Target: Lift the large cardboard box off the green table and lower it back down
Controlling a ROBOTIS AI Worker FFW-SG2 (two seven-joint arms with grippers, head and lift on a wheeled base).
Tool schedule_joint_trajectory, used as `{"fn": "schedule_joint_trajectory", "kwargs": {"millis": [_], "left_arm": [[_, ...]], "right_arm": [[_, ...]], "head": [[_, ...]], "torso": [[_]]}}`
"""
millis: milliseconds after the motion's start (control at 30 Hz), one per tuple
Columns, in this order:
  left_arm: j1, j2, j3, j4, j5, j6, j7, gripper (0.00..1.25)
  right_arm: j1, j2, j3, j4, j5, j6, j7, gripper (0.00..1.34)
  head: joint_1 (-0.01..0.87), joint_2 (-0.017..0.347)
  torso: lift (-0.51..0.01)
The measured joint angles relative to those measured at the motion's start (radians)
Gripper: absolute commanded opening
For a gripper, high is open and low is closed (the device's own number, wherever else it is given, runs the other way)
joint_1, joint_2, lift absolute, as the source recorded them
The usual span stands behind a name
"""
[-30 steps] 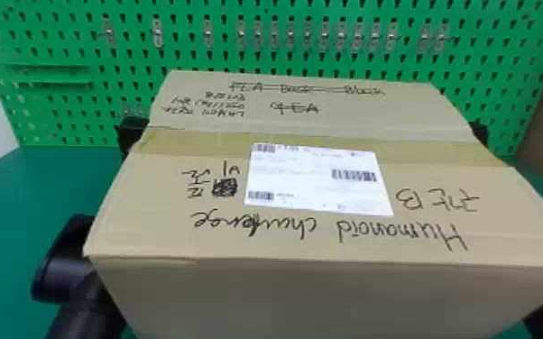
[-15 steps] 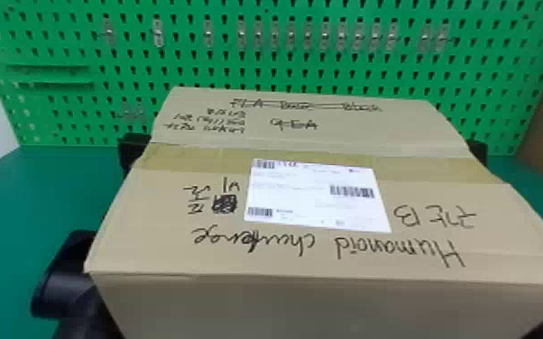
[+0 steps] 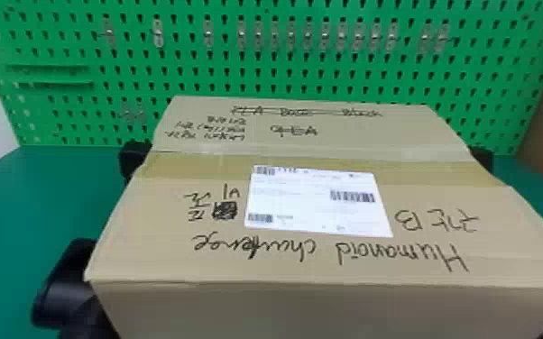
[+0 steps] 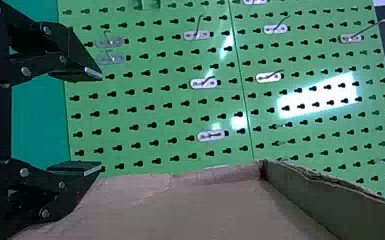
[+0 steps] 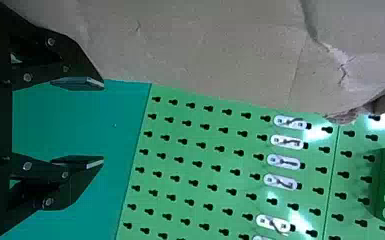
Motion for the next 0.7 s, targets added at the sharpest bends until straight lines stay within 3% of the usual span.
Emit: {"fn": "schedule_joint_trajectory", "kwargs": {"millis": [700], "left_arm": [[0.026,0.008,0.006,-0.002,0.002,-0.005,0.005,0.67]], "right_arm": [[0.033,0.006,-0.032,-0.002,0.014,-0.006,0.0,0.65]], "head": [[0.508,0.051]], "torso": [[-0.211]]}}
